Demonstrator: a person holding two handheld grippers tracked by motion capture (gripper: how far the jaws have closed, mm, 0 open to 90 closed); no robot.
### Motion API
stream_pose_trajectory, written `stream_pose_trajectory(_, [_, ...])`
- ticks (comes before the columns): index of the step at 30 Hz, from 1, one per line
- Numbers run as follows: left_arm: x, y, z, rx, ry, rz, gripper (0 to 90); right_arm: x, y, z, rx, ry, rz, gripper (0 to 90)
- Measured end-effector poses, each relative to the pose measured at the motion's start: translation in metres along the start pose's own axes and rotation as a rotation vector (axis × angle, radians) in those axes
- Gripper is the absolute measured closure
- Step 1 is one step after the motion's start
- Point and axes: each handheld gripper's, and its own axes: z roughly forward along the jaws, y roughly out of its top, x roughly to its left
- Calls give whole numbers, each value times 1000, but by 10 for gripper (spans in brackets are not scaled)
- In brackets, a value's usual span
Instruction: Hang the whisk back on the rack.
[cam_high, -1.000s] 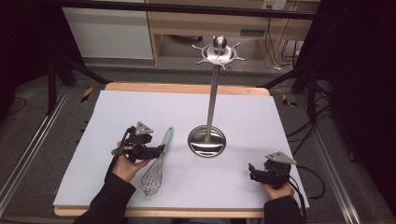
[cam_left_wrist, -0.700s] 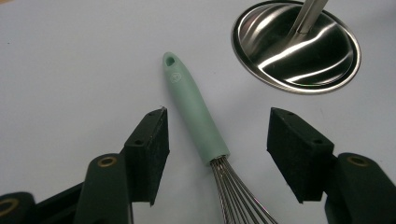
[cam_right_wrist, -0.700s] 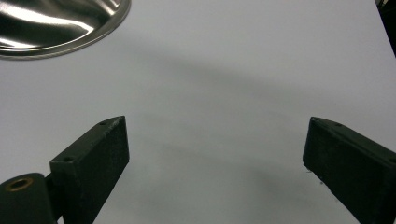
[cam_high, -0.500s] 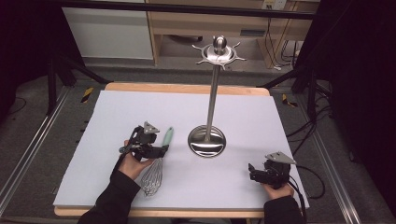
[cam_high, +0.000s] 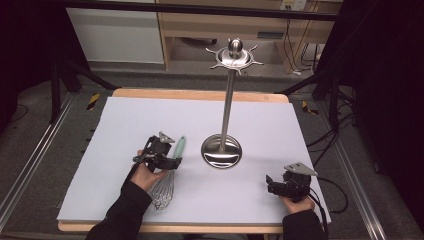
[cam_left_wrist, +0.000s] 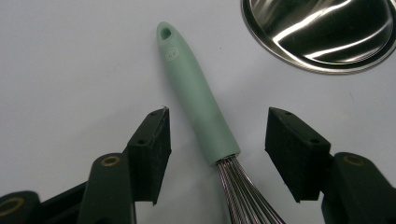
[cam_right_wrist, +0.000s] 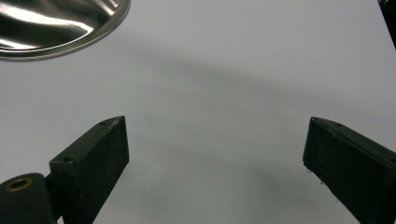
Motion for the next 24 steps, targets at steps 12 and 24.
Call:
stream_pose_trajectory(12, [1,-2,14,68,2,-10,454,0,0,1,4,6,3,74])
stream_pose_trajectory(24, [2,-4,25,115,-16,-37,589,0,0,1,6,10,3,74])
